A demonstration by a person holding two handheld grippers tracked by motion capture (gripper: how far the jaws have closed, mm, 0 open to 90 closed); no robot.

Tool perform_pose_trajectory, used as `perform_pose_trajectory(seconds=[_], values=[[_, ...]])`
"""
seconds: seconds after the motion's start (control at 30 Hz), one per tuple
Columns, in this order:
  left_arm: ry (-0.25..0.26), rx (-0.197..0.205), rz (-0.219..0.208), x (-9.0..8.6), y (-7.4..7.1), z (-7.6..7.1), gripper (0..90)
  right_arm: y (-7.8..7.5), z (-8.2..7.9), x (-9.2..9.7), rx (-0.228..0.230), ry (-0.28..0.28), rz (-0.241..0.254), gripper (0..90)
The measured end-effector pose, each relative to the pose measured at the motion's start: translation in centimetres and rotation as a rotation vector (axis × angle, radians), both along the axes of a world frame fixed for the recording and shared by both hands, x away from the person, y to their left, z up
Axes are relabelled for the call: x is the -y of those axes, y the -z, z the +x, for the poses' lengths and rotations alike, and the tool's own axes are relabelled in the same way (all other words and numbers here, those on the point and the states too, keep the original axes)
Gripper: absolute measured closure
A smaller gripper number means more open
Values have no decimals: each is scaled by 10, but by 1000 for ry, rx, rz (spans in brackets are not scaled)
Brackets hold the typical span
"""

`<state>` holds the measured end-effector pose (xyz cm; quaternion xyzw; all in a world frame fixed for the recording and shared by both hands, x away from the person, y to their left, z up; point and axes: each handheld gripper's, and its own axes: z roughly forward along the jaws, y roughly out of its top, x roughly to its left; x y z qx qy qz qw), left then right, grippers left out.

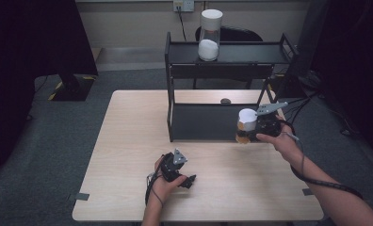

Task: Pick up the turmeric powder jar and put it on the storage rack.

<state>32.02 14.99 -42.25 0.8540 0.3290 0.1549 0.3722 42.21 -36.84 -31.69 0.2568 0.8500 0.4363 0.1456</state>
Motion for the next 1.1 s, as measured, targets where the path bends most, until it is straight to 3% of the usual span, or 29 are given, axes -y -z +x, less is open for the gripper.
perform_pose_trajectory(seconds=[0.5, 1.1], values=[[0, 0, 0, 0, 0, 0, 0, -45, 15, -5, -4, -16, 4, 309], [-1, 0, -2, 0, 0, 0, 0, -98, 27, -8, 6, -37, 47, 309]])
